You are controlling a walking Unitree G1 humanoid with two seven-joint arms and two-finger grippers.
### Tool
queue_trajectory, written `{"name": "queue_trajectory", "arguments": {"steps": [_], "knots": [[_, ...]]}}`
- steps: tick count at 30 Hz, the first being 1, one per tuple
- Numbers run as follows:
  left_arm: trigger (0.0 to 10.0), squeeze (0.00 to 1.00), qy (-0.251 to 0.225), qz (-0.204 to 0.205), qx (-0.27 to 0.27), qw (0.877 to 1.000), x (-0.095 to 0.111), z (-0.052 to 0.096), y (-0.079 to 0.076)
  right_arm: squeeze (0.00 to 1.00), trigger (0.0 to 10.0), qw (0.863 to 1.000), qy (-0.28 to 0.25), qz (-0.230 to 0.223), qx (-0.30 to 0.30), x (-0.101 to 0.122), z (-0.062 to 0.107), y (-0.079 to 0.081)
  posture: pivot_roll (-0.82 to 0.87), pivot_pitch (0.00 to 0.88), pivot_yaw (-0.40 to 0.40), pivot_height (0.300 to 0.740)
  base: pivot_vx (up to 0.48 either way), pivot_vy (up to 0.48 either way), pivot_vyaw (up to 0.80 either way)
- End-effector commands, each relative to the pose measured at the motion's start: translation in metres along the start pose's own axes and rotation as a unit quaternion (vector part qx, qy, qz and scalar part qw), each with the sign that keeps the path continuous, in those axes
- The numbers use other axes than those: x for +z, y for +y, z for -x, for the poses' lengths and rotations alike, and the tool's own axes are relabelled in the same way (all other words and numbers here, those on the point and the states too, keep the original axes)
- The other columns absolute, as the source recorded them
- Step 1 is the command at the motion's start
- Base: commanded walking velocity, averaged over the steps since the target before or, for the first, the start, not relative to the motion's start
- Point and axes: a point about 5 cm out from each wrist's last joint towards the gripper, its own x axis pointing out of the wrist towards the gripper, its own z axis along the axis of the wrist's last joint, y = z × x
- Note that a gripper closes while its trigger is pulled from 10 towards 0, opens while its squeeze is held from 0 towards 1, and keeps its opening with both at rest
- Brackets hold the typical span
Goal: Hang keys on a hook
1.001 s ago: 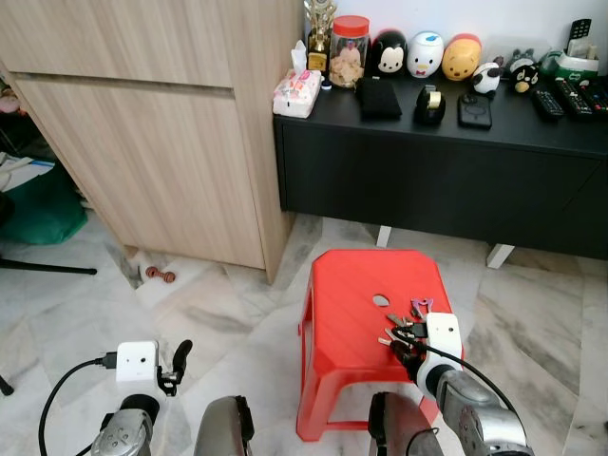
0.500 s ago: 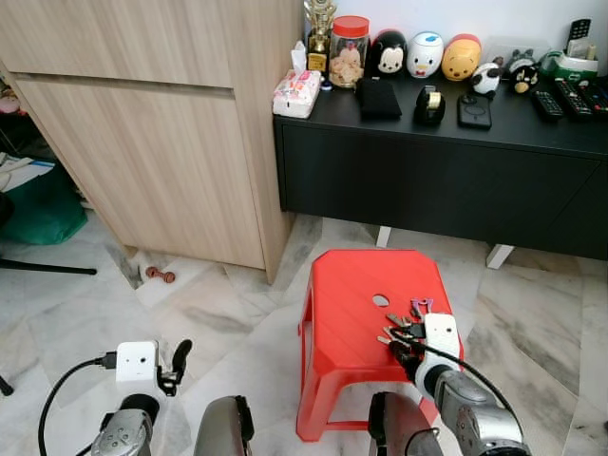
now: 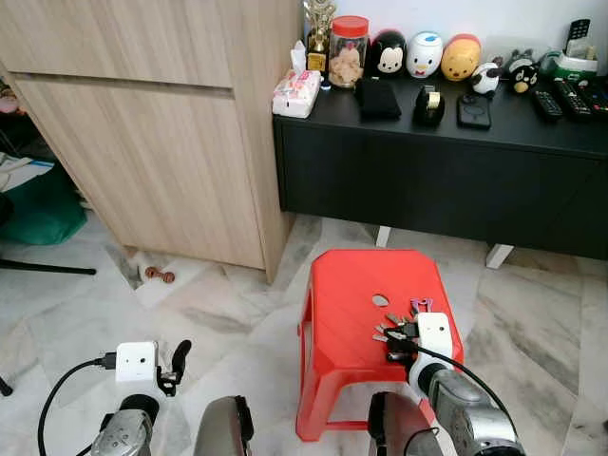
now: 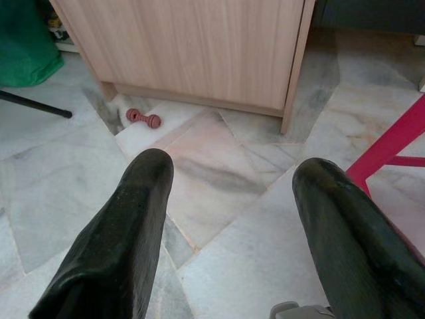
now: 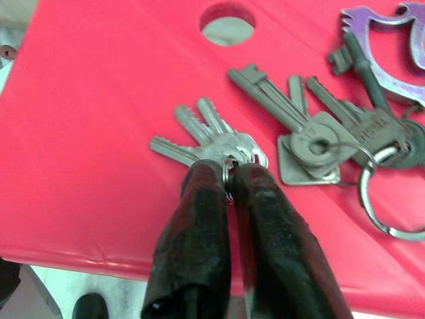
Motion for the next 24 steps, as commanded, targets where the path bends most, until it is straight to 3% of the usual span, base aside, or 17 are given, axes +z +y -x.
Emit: {"name": "queue_trajectory", "arguments": {"steps": [1,9,16,20,21,24], "knots": [[10.0,0.00,0.006,-0.004,0.003,1.000,-0.004,0.002,0.002,0.00,0.0,1.000,-0.007,0.008,0.006,0.003,-0.001,0.003,0.02,0.059,-0.015,0.583,0.000,0.000,0.00],[10.0,0.00,0.006,-0.002,0.003,1.000,-0.003,-0.001,0.001,0.00,0.0,0.996,-0.066,0.041,0.039,0.018,0.005,0.013,0.01,0.047,-0.018,0.583,0.000,0.000,0.00],[10.0,0.00,0.009,-0.001,0.003,1.000,-0.004,-0.003,-0.001,0.00,0.0,0.993,-0.104,0.051,0.032,0.030,0.010,0.010,0.01,0.037,-0.019,0.583,0.000,0.000,0.00],[10.0,0.00,0.008,-0.001,0.006,1.000,-0.003,-0.005,0.001,0.00,0.0,0.985,-0.159,0.059,0.040,0.049,0.017,0.013,0.01,0.025,-0.021,0.583,0.000,0.000,0.00],[10.0,0.00,0.007,-0.001,0.007,1.000,-0.002,-0.007,0.001,0.00,0.0,0.977,-0.203,0.061,0.037,0.061,0.025,0.013,0.01,0.019,-0.023,0.583,0.000,0.000,0.00],[10.0,0.00,0.007,-0.001,0.008,1.000,-0.002,-0.008,0.001,0.00,0.0,0.972,-0.226,0.055,0.031,0.066,0.029,0.012,0.01,0.010,-0.023,0.583,0.000,0.000,0.00]]}}
